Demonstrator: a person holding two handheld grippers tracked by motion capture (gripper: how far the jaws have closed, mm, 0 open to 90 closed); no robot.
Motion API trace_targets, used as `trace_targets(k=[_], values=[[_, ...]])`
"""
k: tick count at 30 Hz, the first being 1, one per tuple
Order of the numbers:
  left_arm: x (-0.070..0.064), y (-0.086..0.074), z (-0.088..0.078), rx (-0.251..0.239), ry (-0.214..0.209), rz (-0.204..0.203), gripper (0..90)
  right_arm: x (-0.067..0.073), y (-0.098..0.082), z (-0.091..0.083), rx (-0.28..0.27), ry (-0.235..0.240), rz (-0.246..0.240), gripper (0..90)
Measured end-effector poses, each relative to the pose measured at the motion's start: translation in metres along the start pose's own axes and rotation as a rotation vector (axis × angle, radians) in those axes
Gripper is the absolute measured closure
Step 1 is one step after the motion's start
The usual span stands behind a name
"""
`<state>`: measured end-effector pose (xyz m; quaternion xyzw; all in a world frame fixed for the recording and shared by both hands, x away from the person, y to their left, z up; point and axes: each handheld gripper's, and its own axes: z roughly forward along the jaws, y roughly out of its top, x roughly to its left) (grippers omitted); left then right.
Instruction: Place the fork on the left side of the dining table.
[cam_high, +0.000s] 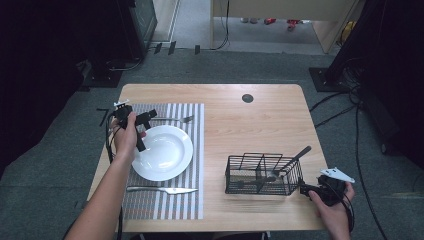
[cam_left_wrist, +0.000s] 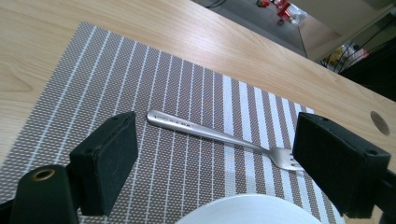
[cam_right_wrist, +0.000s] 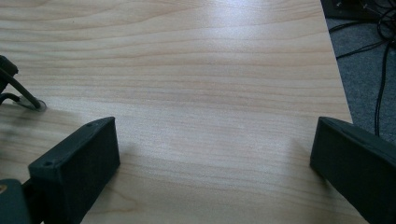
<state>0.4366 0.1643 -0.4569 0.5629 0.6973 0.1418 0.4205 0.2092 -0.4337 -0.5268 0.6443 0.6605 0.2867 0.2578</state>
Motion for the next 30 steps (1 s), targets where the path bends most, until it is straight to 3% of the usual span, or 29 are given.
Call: trace_targets(k=[5, 6, 13, 22, 23, 30], values=[[-0.003, 0.0, -0.014, -0.028, 0.016, 0.044, 14.6, 0.0, 0.0, 0.0, 0.0, 0.0, 0.0, 1.1], [-0.004, -0.001, -0.02, -0.038, 0.019, 0.07, 14.6, 0.0, 0.0, 0.0, 0.0, 0.0, 0.0, 1.1], [-0.008, -0.006, -0.044, -0.078, -0.005, 0.127, 14.6, 0.0, 0.0, 0.0, 0.0, 0.0, 0.0, 1.1], [-0.011, -0.017, -0.069, -0.085, -0.048, 0.181, 13.9, 0.0, 0.0, 0.0, 0.0, 0.0, 0.0, 1.1], [-0.012, -0.022, -0.076, -0.082, -0.057, 0.201, 13.9, 0.0, 0.0, 0.0, 0.0, 0.0, 0.0, 1.1], [-0.01, -0.04, -0.09, -0.072, -0.081, 0.236, 13.8, 0.0, 0.0, 0.0, 0.001, 0.0, -0.002, 1.1]])
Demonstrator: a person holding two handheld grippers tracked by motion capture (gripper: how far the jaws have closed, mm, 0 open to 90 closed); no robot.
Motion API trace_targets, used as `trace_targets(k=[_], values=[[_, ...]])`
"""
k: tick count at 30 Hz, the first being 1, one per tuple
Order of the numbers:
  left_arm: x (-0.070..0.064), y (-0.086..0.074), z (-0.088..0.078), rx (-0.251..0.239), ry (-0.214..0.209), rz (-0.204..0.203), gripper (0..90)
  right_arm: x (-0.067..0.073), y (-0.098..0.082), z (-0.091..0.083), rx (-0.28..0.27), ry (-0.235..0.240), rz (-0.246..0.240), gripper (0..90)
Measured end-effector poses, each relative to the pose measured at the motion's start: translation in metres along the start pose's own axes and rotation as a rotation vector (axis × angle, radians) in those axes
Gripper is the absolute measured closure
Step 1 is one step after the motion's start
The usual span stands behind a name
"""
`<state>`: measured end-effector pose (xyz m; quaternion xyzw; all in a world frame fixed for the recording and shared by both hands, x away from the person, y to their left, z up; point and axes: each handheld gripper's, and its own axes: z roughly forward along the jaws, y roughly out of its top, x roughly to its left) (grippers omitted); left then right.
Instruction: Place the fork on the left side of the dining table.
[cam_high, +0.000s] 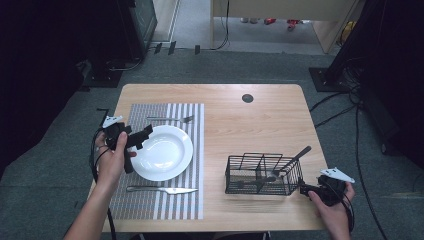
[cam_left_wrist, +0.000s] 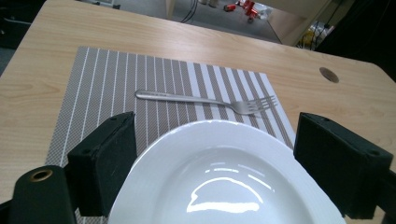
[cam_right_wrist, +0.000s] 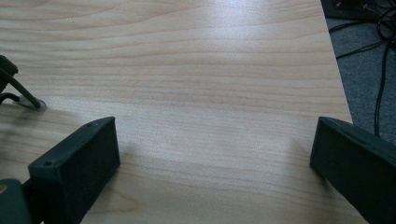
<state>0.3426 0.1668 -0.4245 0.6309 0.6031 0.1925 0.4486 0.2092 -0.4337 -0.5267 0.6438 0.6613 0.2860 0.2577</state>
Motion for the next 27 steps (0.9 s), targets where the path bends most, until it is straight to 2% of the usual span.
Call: trace_targets(k=[8, 18, 21, 27], values=[[-0.001, -0.019, -0.015, 0.004, 0.006, 0.042, 13.8, 0.0, 0.0, 0.0, 0.0, 0.0, 0.001, 1.1], [0.003, -0.038, -0.03, 0.005, 0.001, 0.057, 13.8, 0.0, 0.0, 0.0, 0.0, 0.0, 0.001, 1.1], [0.007, -0.045, -0.038, -0.001, 0.026, 0.087, 13.8, 0.0, 0.0, 0.0, 0.001, -0.001, 0.0, 1.1], [0.017, -0.054, -0.048, 0.003, 0.025, 0.078, 13.8, 0.0, 0.0, 0.0, 0.001, -0.001, 0.0, 1.1]])
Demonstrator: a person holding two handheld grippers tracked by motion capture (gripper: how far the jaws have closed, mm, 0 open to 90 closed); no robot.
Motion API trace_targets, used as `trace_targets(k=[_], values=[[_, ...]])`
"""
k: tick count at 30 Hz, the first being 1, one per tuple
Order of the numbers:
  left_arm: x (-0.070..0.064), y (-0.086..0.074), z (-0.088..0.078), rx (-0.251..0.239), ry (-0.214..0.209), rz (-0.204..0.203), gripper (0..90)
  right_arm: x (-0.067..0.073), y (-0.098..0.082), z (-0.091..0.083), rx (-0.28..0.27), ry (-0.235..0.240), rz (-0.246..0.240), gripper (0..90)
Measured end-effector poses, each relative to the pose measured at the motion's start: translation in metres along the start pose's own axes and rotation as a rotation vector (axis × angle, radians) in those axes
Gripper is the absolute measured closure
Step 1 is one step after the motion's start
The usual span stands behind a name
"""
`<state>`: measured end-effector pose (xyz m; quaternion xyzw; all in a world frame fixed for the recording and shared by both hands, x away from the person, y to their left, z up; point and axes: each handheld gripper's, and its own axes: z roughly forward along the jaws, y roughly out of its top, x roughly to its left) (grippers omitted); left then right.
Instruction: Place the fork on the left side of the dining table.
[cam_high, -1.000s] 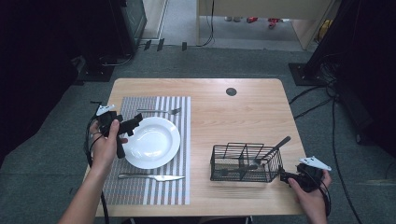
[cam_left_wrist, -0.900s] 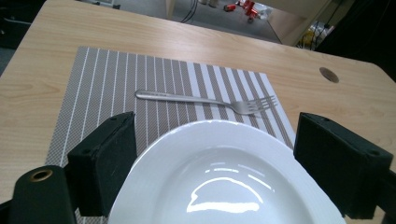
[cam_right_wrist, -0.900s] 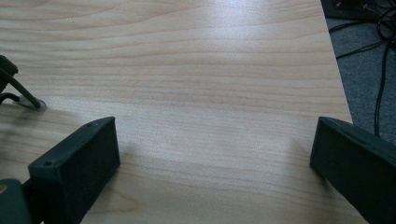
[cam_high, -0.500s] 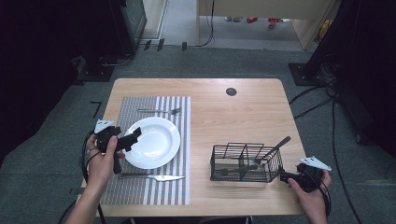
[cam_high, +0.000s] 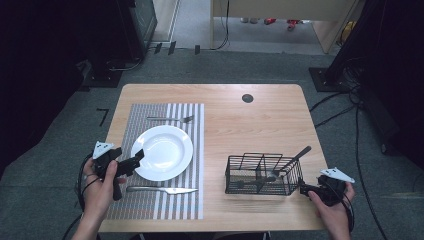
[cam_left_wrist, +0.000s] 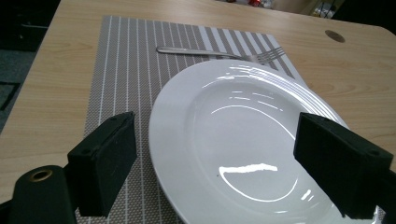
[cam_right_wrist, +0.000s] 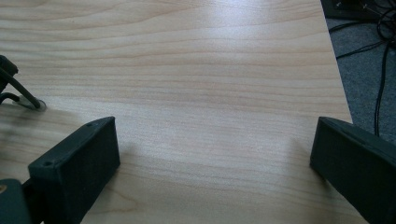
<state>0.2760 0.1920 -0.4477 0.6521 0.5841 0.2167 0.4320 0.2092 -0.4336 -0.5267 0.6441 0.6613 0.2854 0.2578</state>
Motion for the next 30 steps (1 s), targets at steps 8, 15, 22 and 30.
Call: trace_targets(k=[8, 15, 22, 30], values=[[0.016, -0.015, -0.009, 0.0, 0.02, -0.018, 13.8, 0.0, 0.0, 0.0, 0.0, 0.0, 0.0, 1.1], [0.036, -0.038, -0.011, 0.039, 0.09, -0.008, 13.8, 0.0, 0.0, 0.0, 0.0, 0.0, 0.0, 1.1], [0.048, -0.05, -0.011, 0.108, 0.14, 0.032, 13.8, 0.0, 0.0, 0.0, 0.0, 0.0, 0.0, 1.1], [0.053, -0.06, -0.004, 0.141, 0.159, 0.042, 13.8, 0.0, 0.0, 0.0, 0.0, 0.0, 0.0, 1.1]])
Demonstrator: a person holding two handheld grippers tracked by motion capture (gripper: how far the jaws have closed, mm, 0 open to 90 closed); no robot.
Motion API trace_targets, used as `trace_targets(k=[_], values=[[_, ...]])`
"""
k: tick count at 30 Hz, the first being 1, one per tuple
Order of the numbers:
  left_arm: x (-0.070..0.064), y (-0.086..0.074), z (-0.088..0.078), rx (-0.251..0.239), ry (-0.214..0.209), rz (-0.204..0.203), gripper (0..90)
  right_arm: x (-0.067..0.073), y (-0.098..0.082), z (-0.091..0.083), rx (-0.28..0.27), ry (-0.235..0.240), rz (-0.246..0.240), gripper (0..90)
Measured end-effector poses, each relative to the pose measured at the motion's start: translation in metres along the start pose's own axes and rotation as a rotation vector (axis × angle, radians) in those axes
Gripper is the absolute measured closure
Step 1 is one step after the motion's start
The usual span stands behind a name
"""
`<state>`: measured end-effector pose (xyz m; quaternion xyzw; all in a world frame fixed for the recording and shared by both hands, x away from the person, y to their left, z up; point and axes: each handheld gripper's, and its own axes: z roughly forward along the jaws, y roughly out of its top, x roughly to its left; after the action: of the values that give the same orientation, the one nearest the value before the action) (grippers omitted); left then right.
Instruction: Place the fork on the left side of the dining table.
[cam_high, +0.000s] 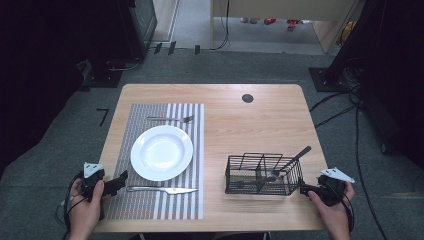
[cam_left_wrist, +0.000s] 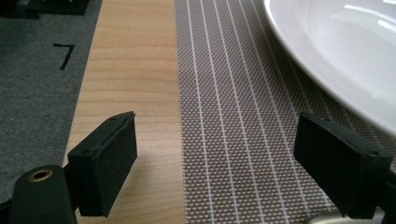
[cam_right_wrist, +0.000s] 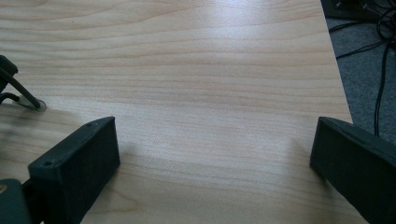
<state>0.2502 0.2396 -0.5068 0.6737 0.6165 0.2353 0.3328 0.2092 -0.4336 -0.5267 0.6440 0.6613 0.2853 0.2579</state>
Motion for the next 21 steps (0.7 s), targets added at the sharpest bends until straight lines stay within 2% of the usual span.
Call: trace_targets(k=[4, 6, 10, 15, 16, 17, 18, 21], values=[[-0.0011, -0.0054, 0.0054, 0.012, 0.006, 0.012, 13.8, 0.0, 0.0, 0.0, 0.0, 0.0, 0.0, 1.1], [-0.0013, -0.0075, 0.007, 0.0, 0.015, 0.022, 13.6, 0.0, 0.0, 0.0, 0.0, 0.0, 0.0, 1.1], [0.0009, -0.0082, 0.0059, -0.009, 0.005, 0.006, 13.6, 0.0, 0.0, 0.0, 0.0, 0.0, 0.0, 1.1], [0.001, -0.0087, 0.0057, -0.007, 0.006, 0.013, 13.7, 0.0, 0.0, 0.0, 0.0, 0.0, 0.0, 1.1], [-0.0013, -0.0085, 0.0064, 0.002, 0.023, 0.033, 13.7, 0.0, 0.0, 0.0, 0.0, 0.0, 0.0, 1.1], [-0.0013, -0.0085, 0.0064, 0.002, 0.023, 0.033, 13.7, 0.0, 0.0, 0.0, 0.0, 0.0, 0.0, 1.1], [-0.0061, -0.0083, 0.0081, 0.014, 0.061, 0.065, 13.6, 0.0, 0.0, 0.0, 0.0, 0.0, 0.0, 1.1], [-0.0054, -0.0082, 0.0081, 0.016, 0.057, 0.061, 13.4, 0.0001, -0.0001, 0.0, 0.0, 0.0, 0.0, 1.1]])
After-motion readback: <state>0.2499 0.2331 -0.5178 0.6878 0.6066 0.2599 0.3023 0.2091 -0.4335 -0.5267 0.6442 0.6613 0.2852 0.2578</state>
